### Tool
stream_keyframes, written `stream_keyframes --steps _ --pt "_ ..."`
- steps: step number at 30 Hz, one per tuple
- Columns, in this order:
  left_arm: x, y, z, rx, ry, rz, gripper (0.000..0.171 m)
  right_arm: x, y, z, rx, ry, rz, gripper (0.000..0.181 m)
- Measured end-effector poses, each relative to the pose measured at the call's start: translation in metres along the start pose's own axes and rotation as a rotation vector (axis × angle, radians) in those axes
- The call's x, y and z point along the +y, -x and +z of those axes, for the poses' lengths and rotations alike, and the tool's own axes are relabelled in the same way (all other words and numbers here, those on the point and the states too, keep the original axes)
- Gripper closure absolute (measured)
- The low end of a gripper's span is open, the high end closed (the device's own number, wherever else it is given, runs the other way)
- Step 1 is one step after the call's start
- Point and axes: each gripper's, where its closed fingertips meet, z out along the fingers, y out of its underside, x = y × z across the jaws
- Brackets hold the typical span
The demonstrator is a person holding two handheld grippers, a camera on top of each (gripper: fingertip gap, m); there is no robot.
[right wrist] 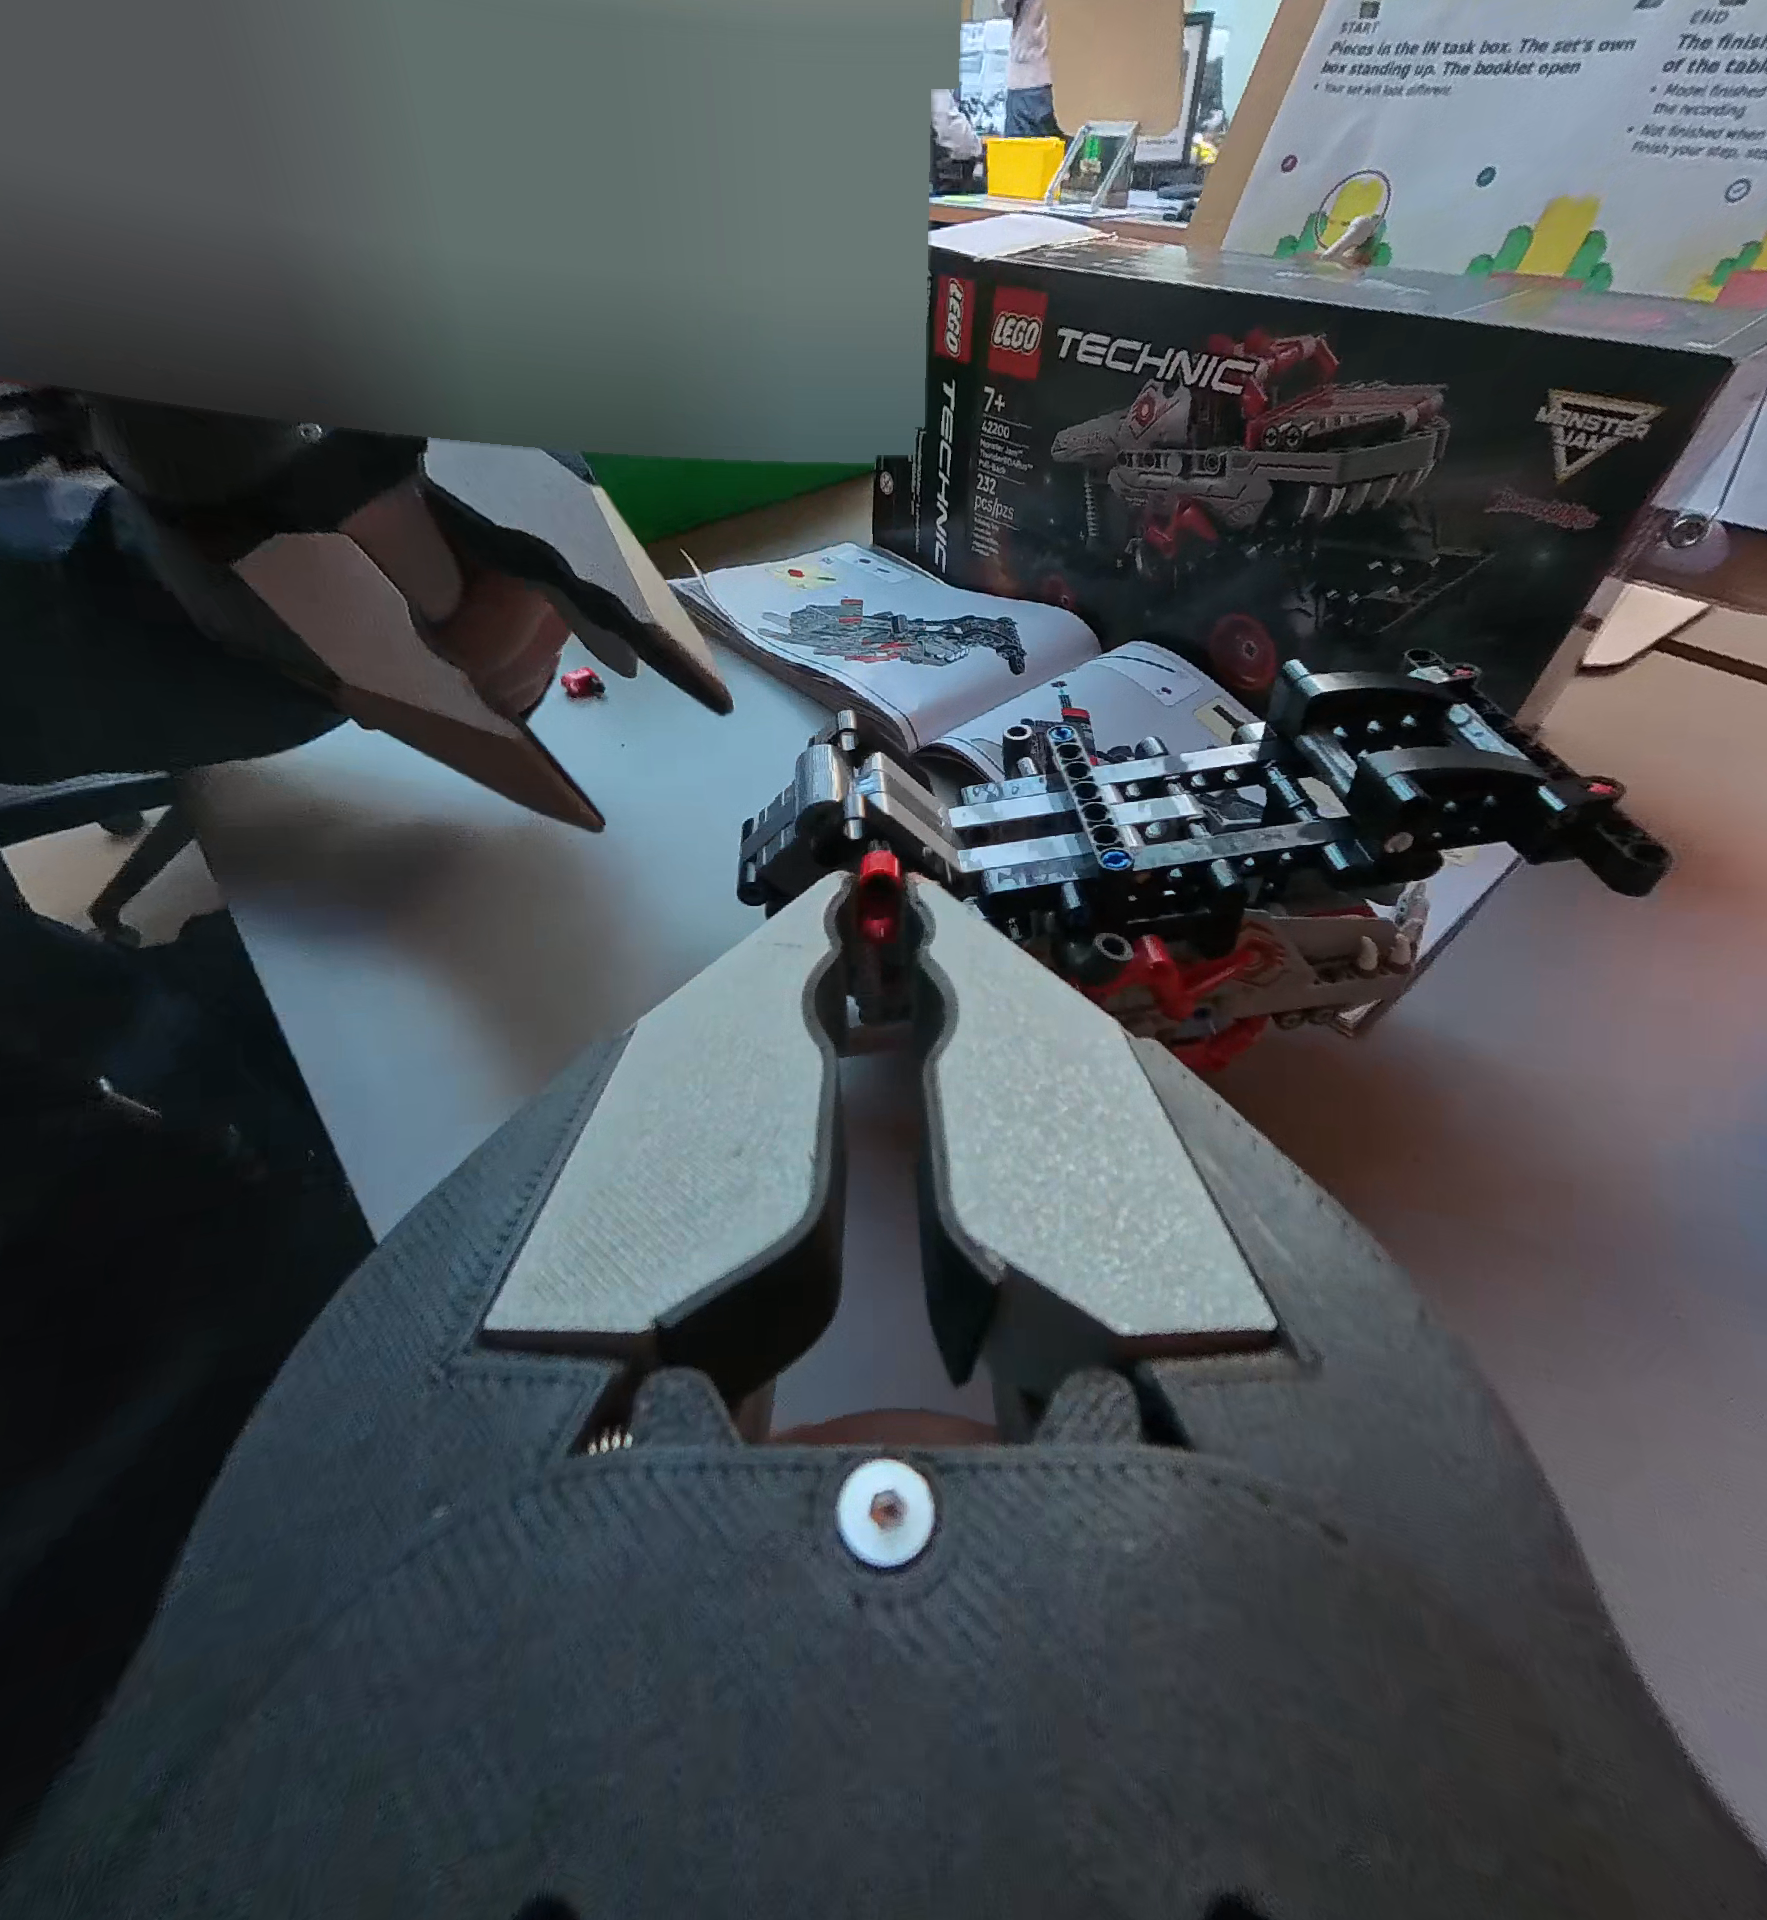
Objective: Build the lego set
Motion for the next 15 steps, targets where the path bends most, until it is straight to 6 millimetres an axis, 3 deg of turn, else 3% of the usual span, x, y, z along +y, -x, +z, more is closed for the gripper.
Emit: stream_keyframes --steps 8,15 --pt "0.003 0.004 0.005 0.026 -0.042 -0.065 0.134 0.009 -0.002 -0.001 -0.001 0.031 0.078 0.178" --pt "-0.022 0.023 0.019 0.041 -0.043 -0.076 0.125 0.004 0.003 -0.003 -0.072 0.007 0.25 0.178"
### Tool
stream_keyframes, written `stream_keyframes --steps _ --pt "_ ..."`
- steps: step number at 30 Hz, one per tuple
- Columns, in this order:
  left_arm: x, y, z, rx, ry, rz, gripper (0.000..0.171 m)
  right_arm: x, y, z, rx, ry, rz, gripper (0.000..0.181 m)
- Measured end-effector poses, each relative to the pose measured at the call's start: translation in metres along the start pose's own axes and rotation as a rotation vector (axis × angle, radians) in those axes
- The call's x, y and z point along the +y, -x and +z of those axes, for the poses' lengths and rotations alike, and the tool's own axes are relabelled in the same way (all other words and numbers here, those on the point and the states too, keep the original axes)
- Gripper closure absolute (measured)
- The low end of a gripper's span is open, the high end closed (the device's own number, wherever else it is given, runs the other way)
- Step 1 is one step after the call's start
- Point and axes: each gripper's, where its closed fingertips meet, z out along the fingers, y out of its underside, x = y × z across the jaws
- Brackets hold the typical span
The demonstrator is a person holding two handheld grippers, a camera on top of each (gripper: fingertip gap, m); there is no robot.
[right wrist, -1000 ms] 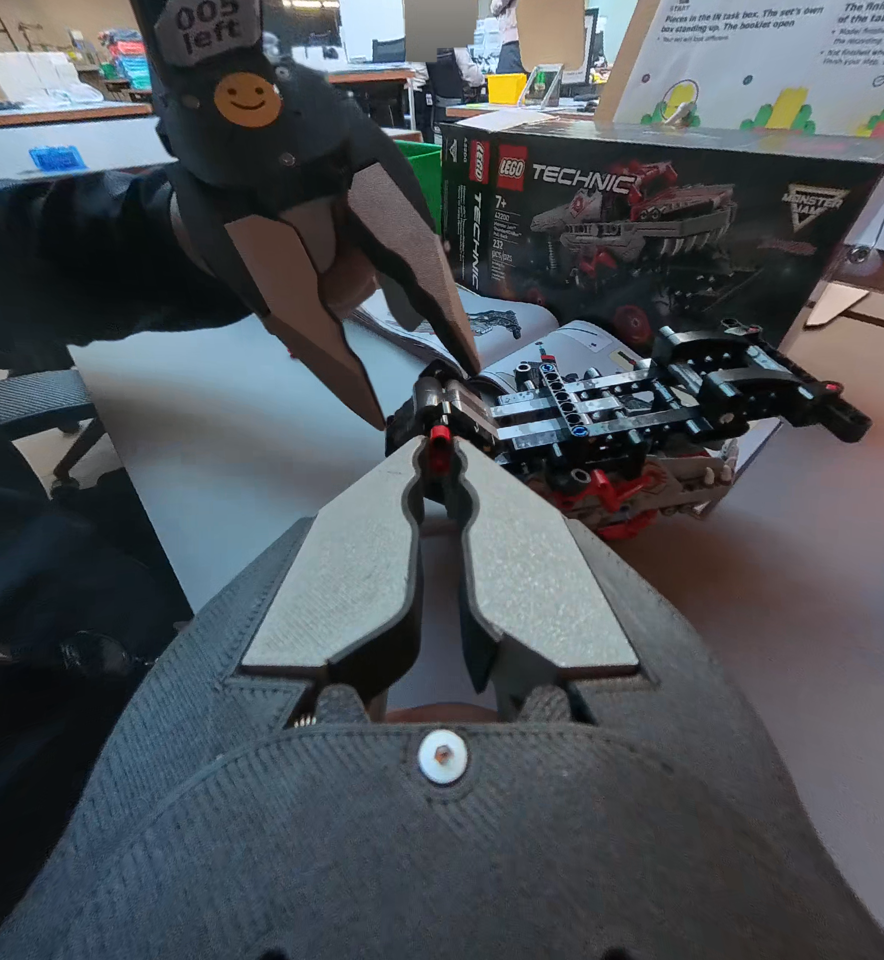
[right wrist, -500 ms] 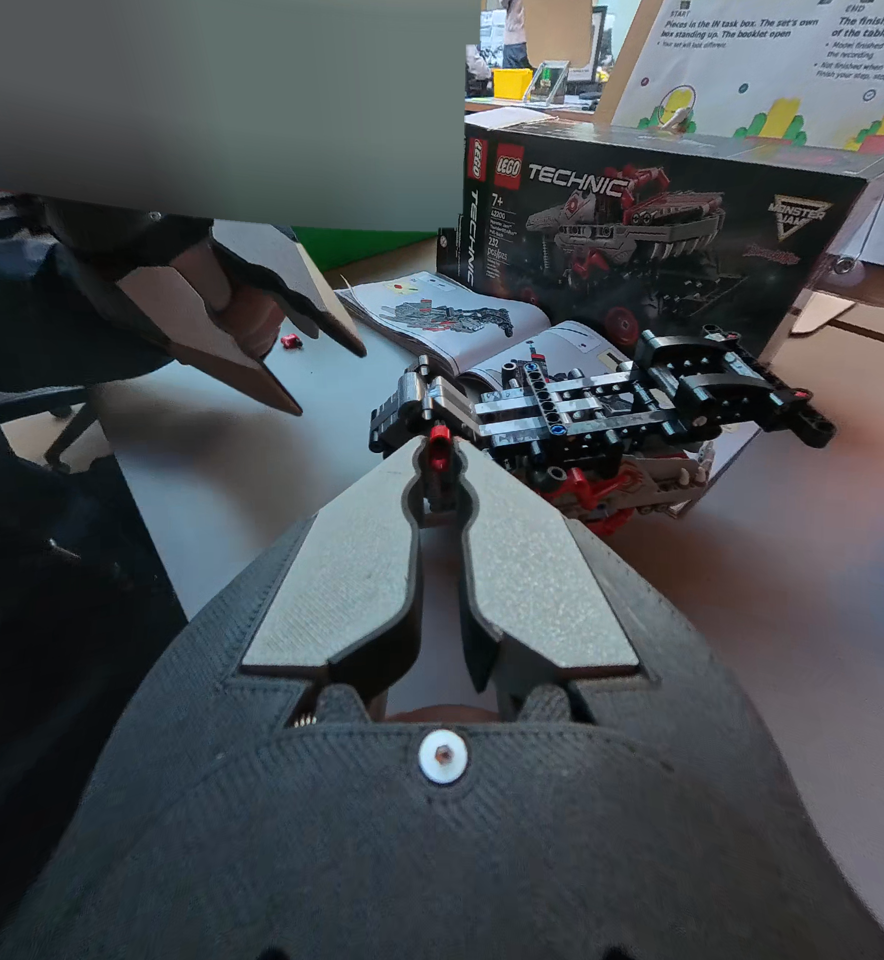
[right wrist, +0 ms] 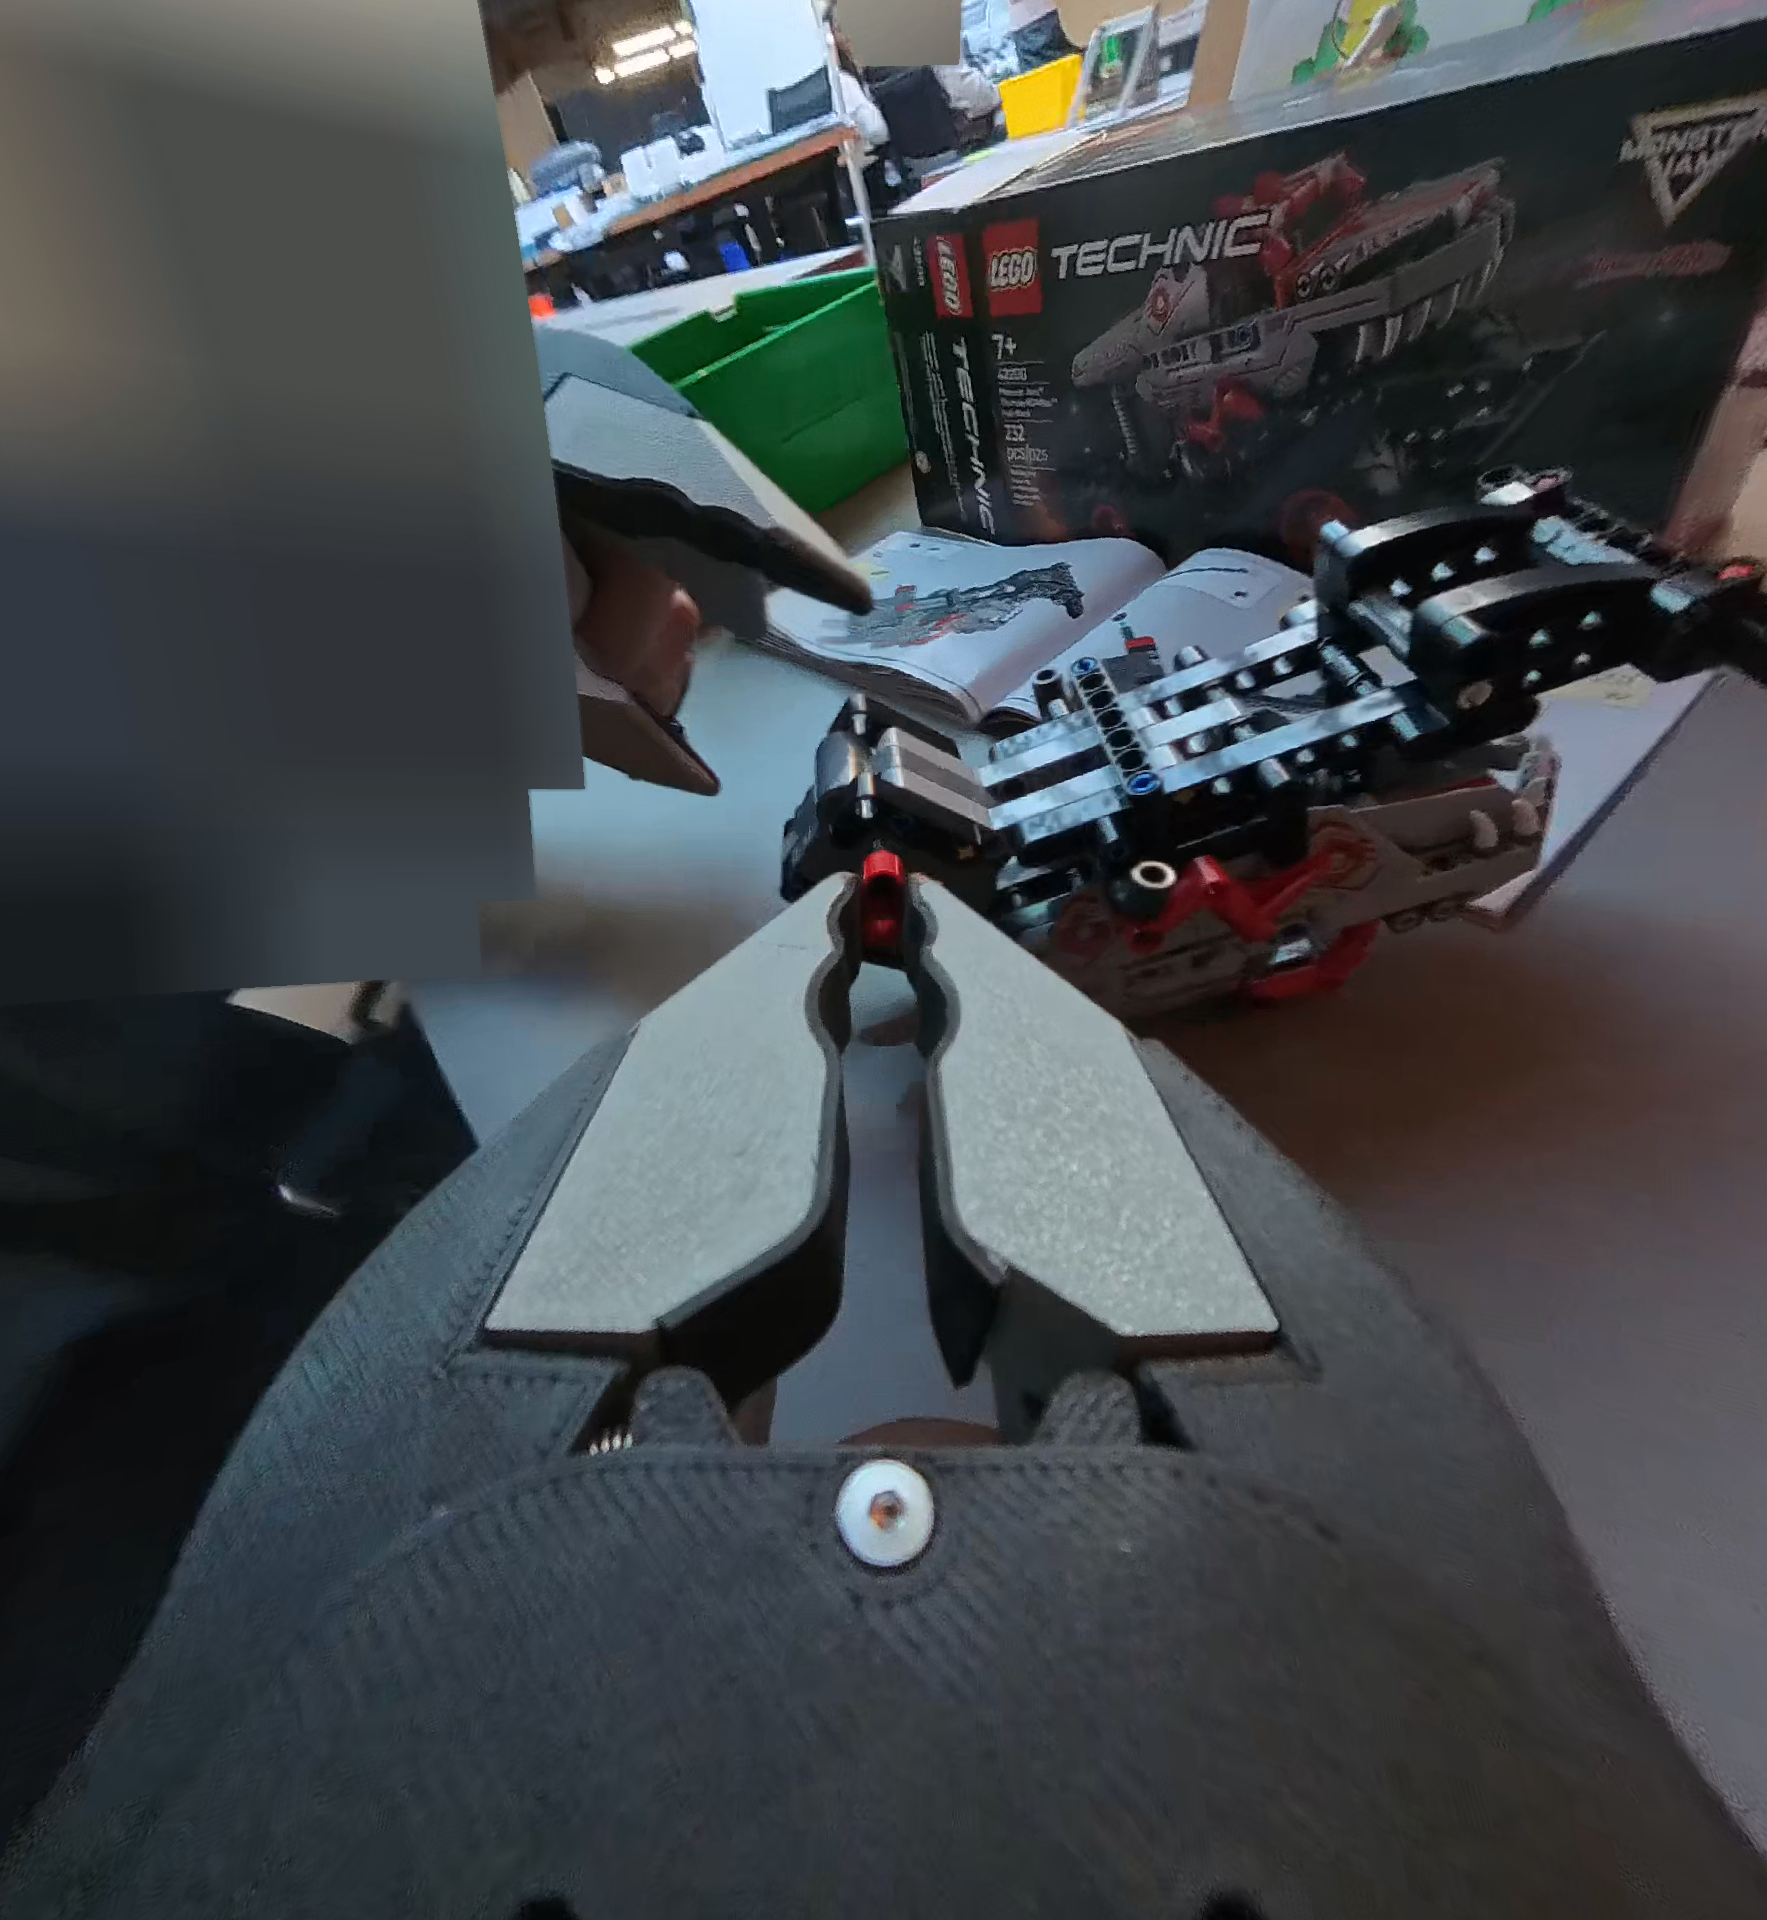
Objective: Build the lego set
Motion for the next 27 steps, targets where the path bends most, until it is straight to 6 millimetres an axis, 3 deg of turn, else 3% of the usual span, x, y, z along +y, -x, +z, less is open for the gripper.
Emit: stream_keyframes --steps 4,9,27 --pt "-0.001 0.0 0.014 0.086 0.044 0.069 0.118 -0.002 0.002 -0.004 -0.05 -0.011 0.105 0.178" --pt "0.007 -0.01 0.029 0.225 0.11 0.07 0.134 -0.003 0.003 -0.002 -0.077 -0.014 0.168 0.178" --pt "0.014 -0.01 0.031 0.352 0.103 -0.039 0.138 0.001 0.001 0.012 -0.114 -0.023 0.238 0.178"
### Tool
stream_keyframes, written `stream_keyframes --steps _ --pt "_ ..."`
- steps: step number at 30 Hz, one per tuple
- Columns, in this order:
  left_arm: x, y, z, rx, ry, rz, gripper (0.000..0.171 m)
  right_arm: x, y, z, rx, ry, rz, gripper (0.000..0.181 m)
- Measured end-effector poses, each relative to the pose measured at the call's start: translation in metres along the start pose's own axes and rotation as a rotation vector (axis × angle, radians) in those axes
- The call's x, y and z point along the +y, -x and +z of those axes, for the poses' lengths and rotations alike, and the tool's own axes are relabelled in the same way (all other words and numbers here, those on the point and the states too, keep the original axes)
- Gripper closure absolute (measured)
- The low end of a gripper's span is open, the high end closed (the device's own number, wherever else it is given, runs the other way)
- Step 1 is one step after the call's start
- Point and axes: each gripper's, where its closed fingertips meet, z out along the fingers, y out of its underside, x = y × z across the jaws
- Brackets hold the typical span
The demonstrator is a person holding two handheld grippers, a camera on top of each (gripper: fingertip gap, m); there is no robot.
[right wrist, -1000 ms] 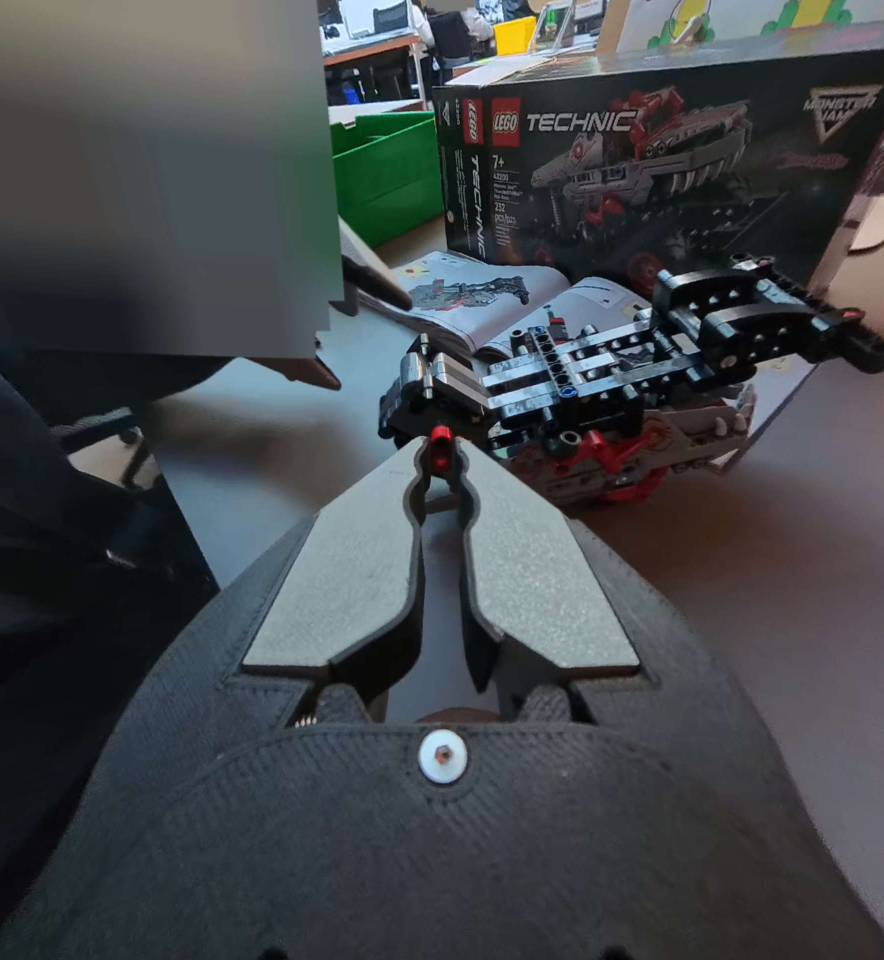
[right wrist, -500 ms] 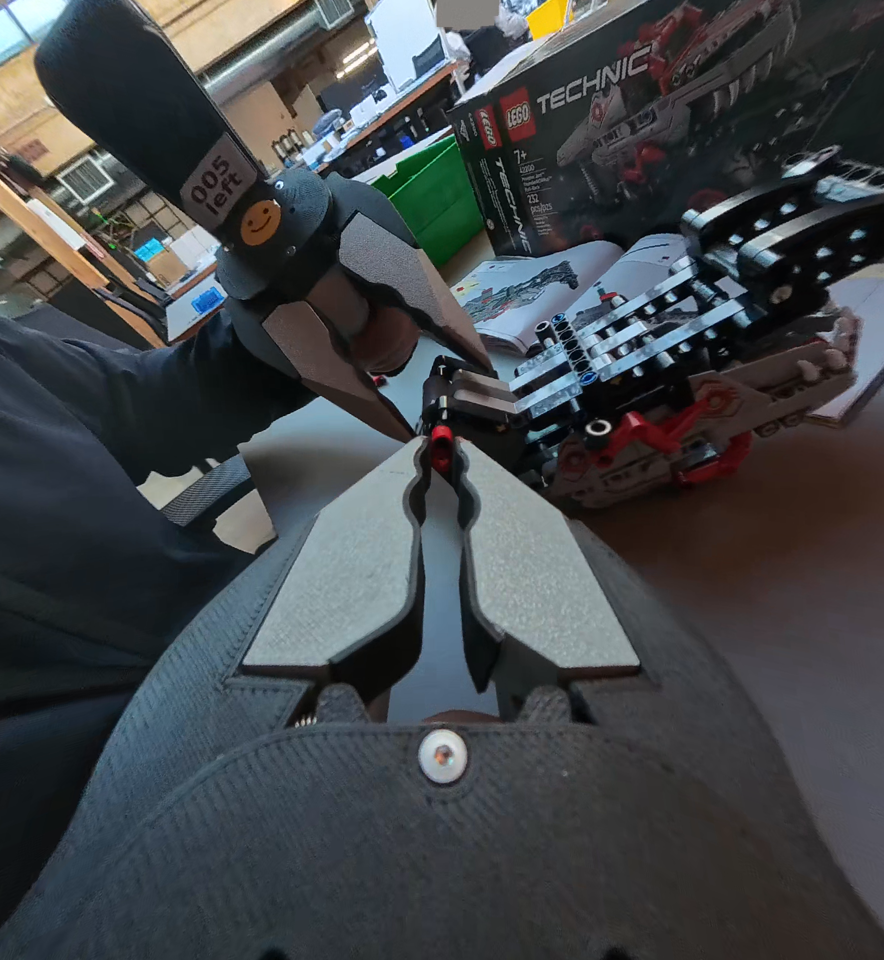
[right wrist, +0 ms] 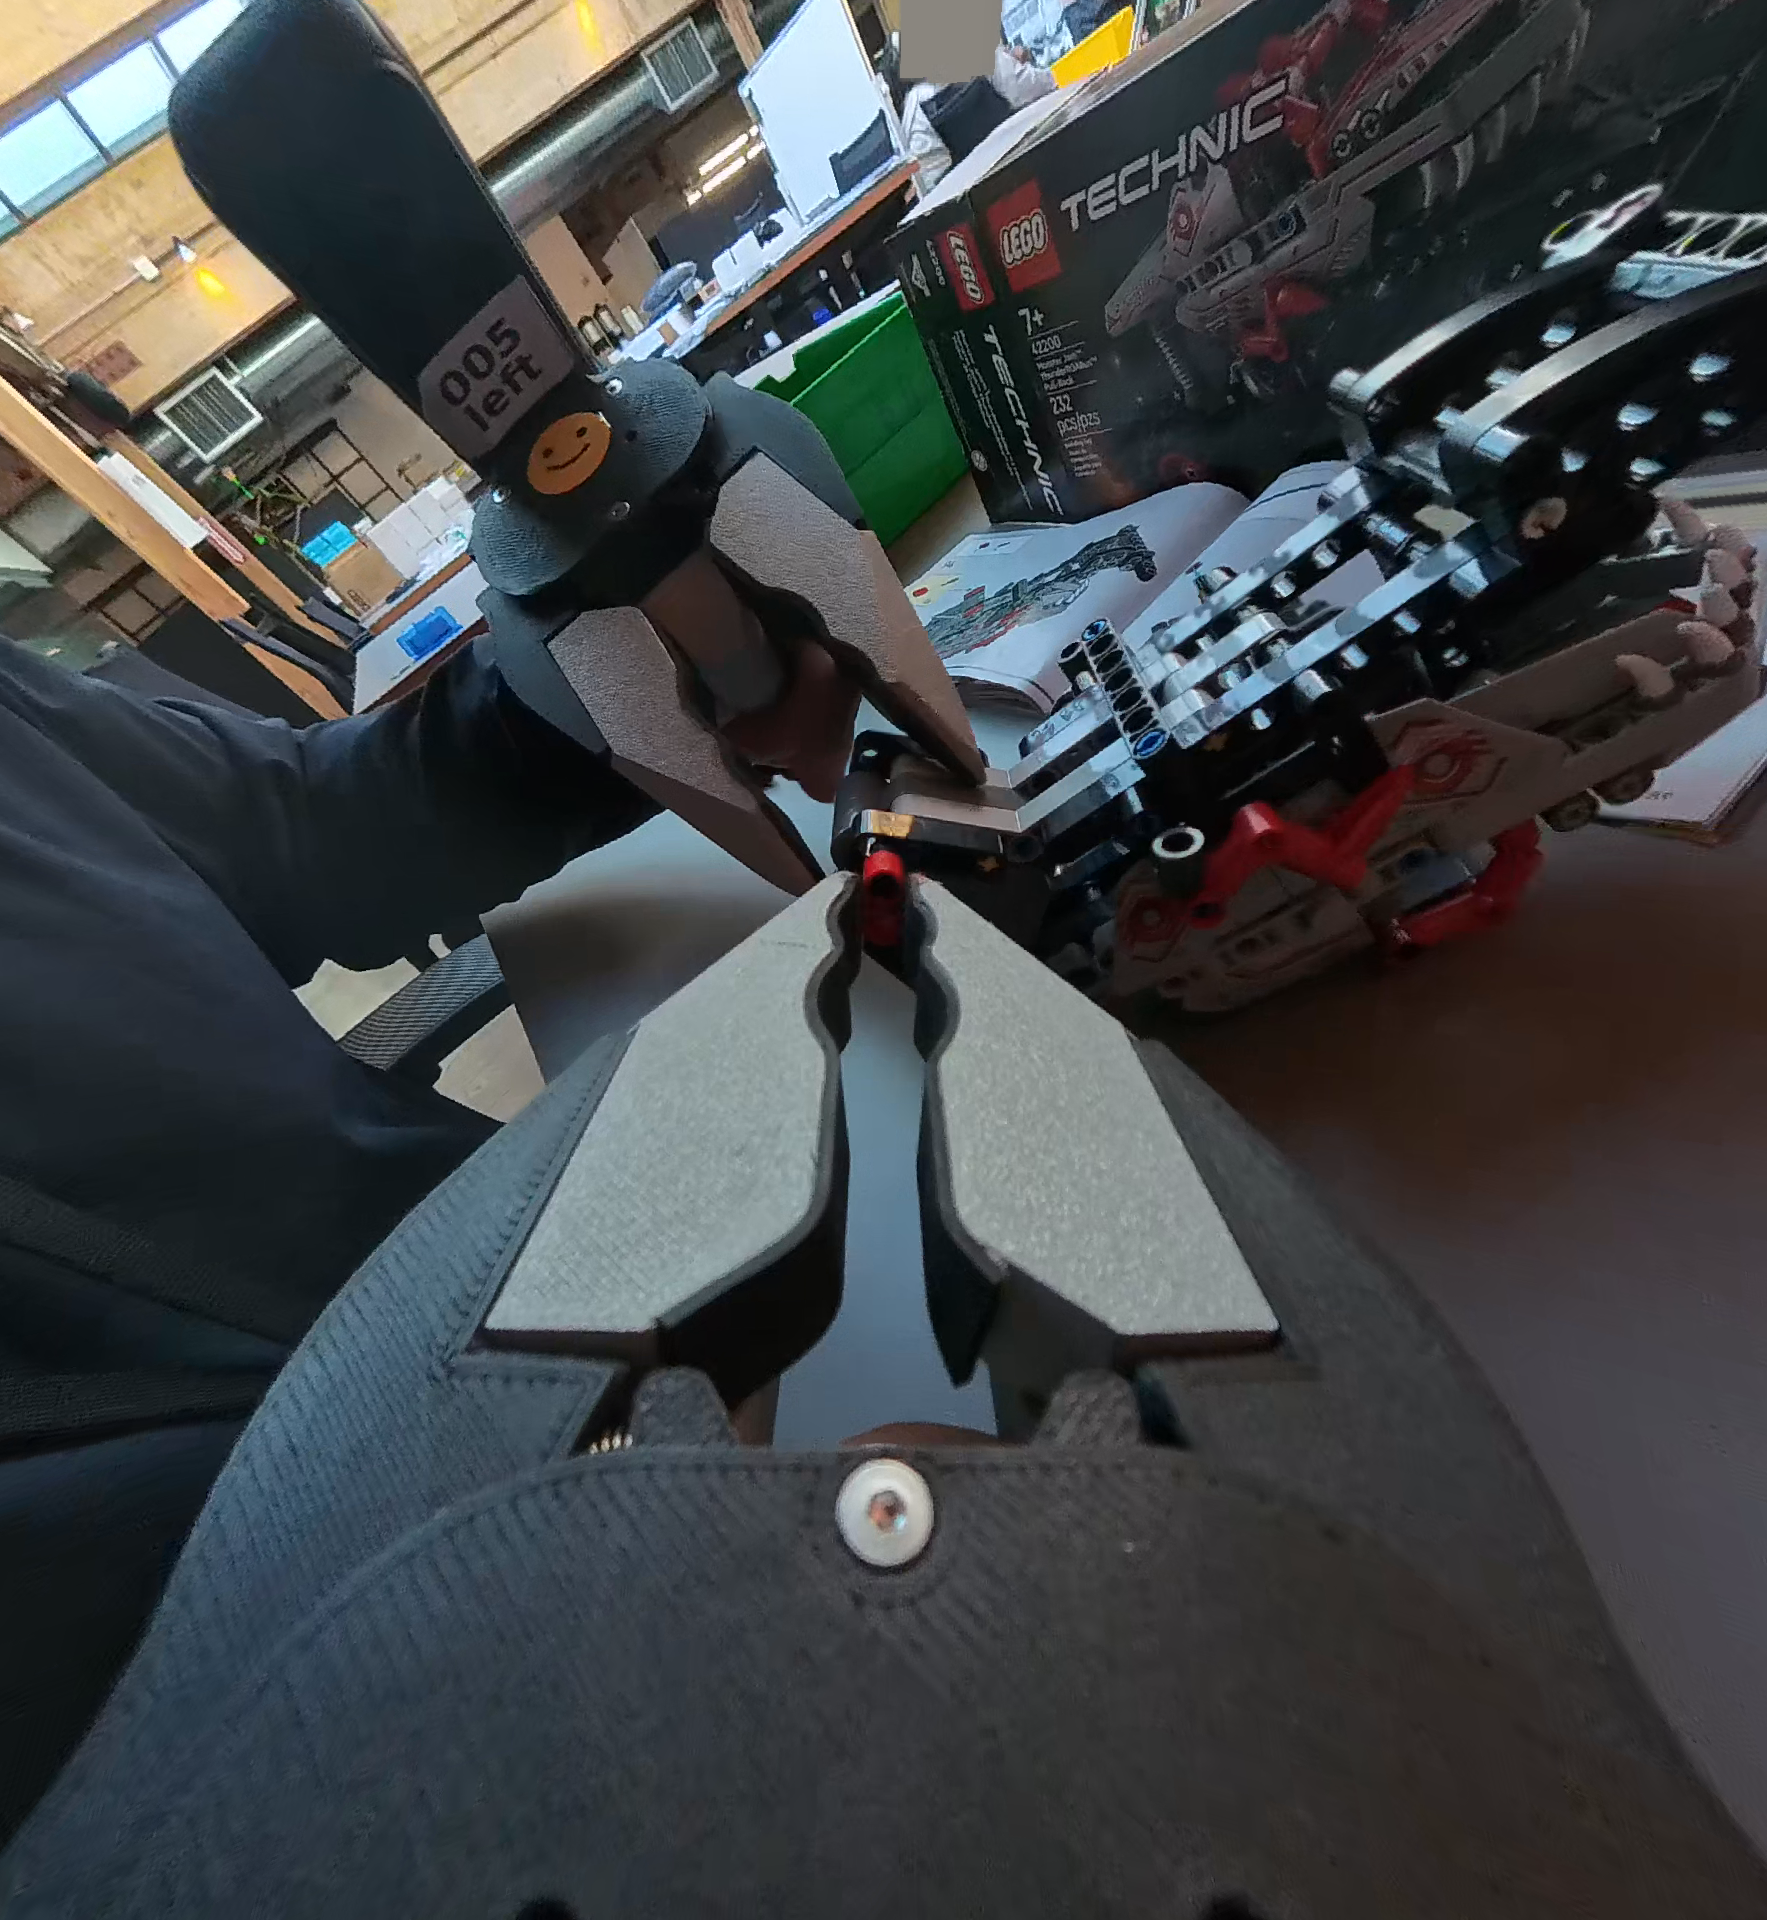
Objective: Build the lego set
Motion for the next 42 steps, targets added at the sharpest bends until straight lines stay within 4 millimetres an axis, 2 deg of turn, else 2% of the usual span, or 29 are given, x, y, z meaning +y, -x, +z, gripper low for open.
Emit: stream_keyframes --steps 28,37,40,42 --pt "-0.001 0.0 0.002 -0.024 -0.055 -0.06 0.145 0.004 0.003 0.005 0.023 -0.004 -0.01 0.178" --pt "-0.004 0.002 0.003 -0.088 -0.099 -0.092 0.152 0.001 0.0 0.008 0.108 -0.153 0.153 0.178" --pt "-0.004 0.002 0.003 -0.095 -0.118 -0.11 0.154 0.003 0.0 0.012 0.067 -0.14 0.224 0.178" --pt "-0.003 0.003 0.002 -0.1 -0.123 -0.109 0.154 0.003 -0.001 0.013 0.039 -0.091 0.204 0.178"
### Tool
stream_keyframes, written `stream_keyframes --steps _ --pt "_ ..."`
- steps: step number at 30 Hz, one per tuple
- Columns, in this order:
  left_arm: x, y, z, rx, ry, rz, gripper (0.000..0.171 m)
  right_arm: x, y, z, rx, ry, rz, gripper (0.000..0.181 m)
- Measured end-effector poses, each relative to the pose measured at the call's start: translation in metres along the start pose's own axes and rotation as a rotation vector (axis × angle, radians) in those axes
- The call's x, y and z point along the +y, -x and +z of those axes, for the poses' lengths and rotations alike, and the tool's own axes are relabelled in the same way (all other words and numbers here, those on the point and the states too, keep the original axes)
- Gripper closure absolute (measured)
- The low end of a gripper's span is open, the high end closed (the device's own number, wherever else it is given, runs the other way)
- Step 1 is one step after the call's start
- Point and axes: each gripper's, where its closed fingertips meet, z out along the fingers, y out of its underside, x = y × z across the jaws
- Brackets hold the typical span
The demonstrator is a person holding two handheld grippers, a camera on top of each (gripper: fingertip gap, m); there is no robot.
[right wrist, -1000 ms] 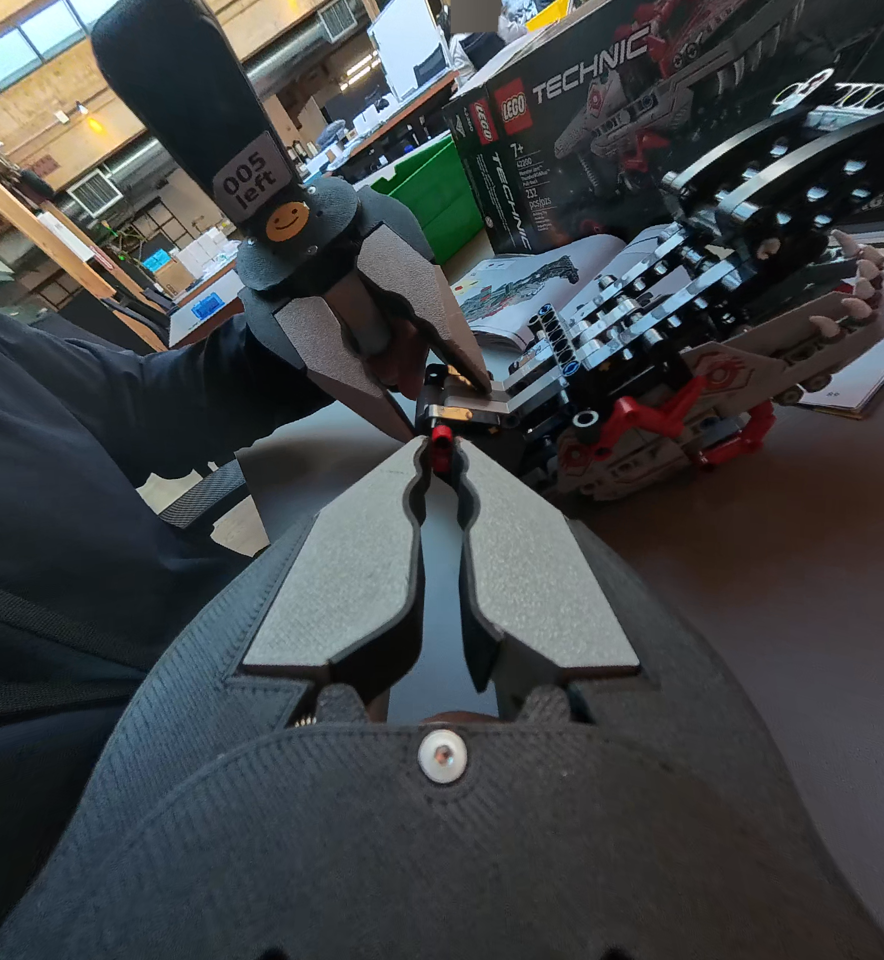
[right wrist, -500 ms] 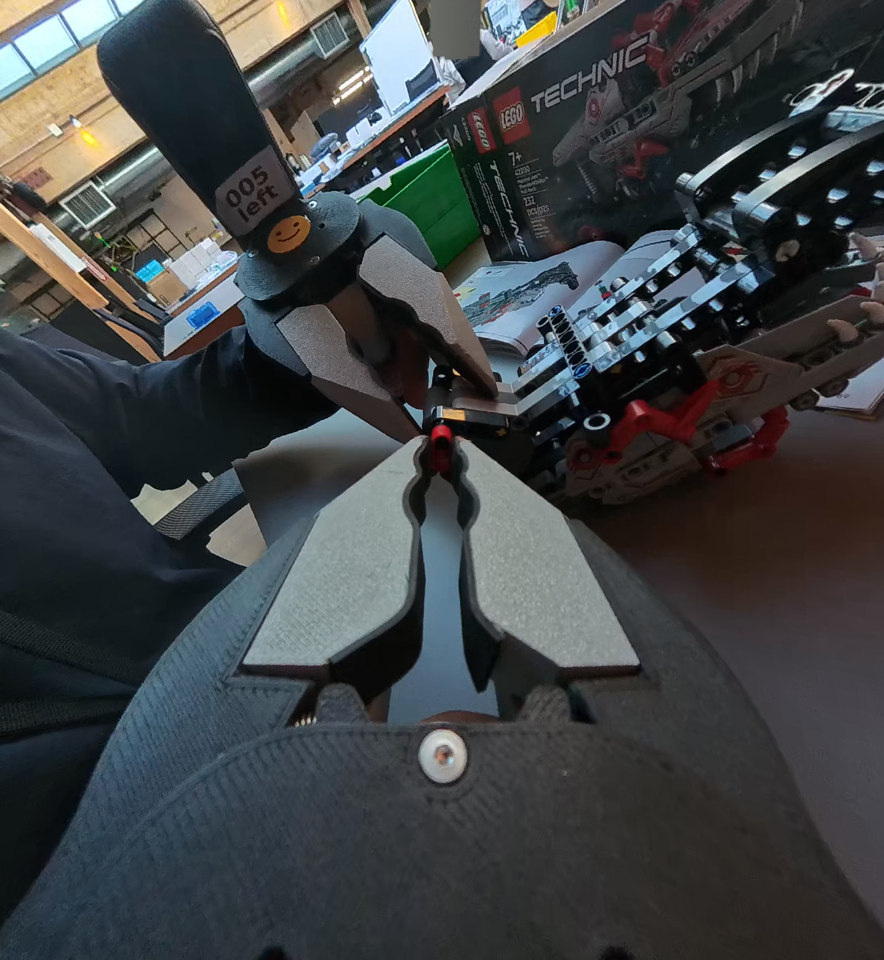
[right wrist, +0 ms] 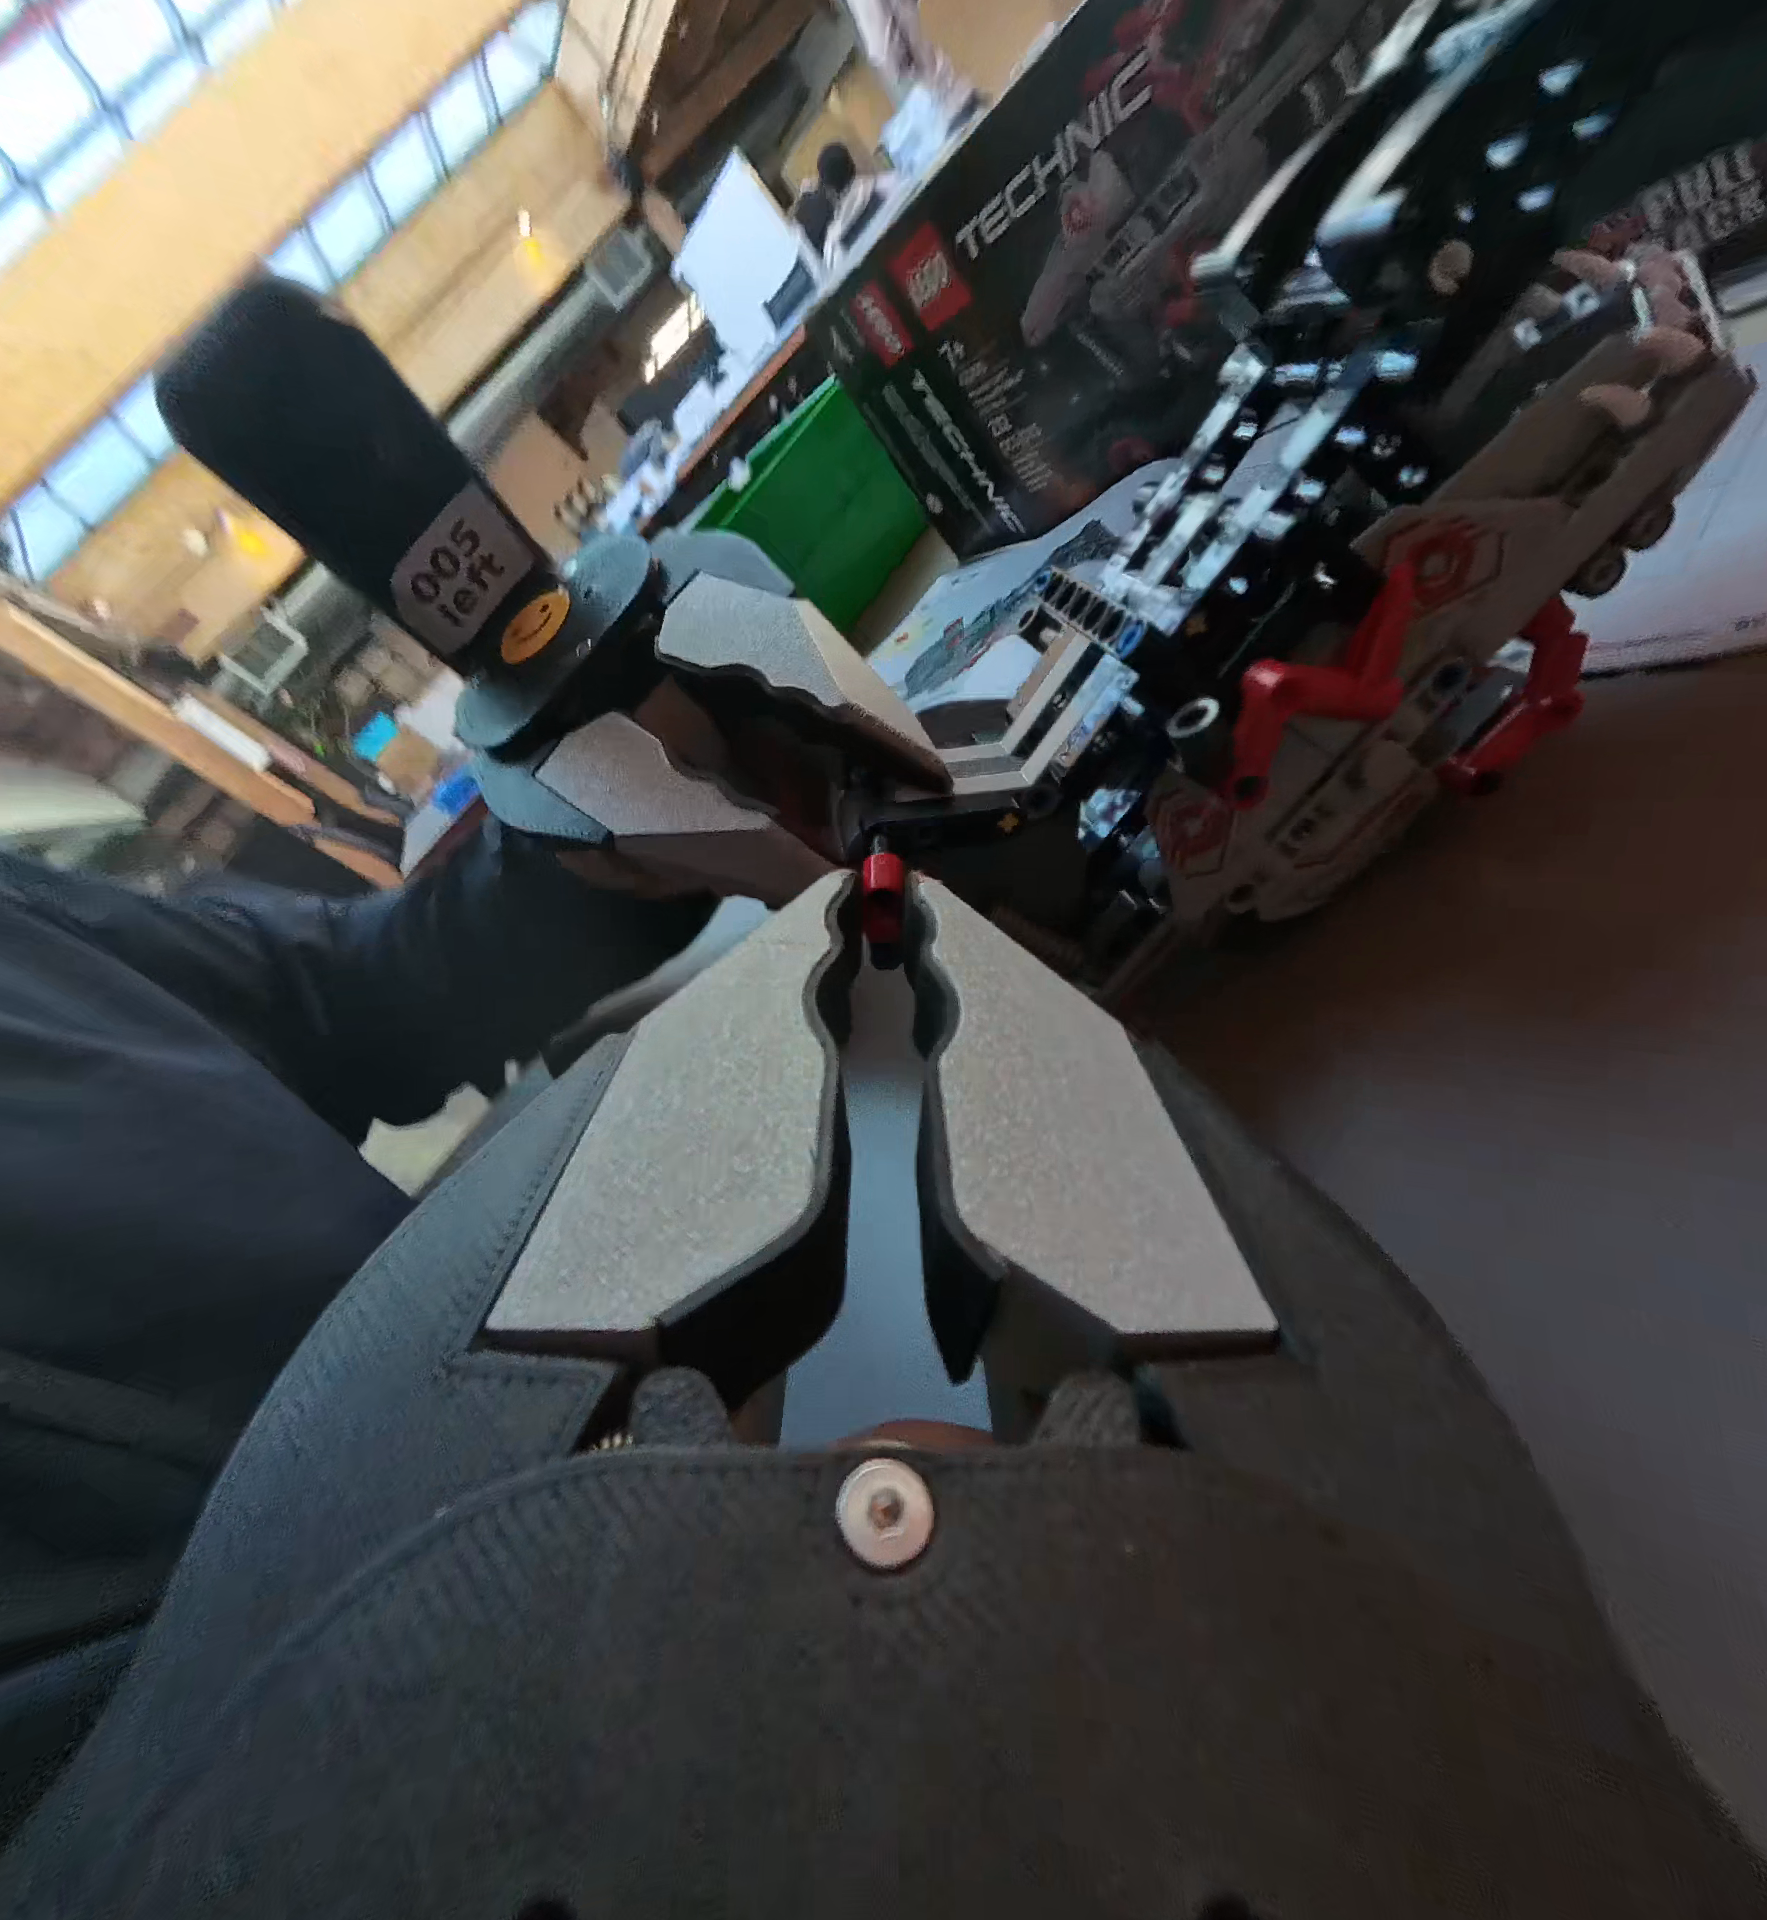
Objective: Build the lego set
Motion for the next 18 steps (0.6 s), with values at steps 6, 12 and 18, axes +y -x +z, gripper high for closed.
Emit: stream_keyframes --steps 6,12,18 --pt "-0.0002 0.0002 0.0001 0.031 0.008 0.019 0.154 0.0006 -0.0035 -0.0017 0.013 0.261 -0.361 0.178" --pt "-0.0009 0.0005 0.0 0.052 0.023 0.027 0.157 -0.0008 -0.0075 0.001 0.048 0.377 -0.616 0.178" --pt "-0.0081 -0.0051 -0.0016 0.094 -0.035 -0.009 0.167 0.0003 -0.0059 0.0049 0.081 0.318 -0.878 0.178"
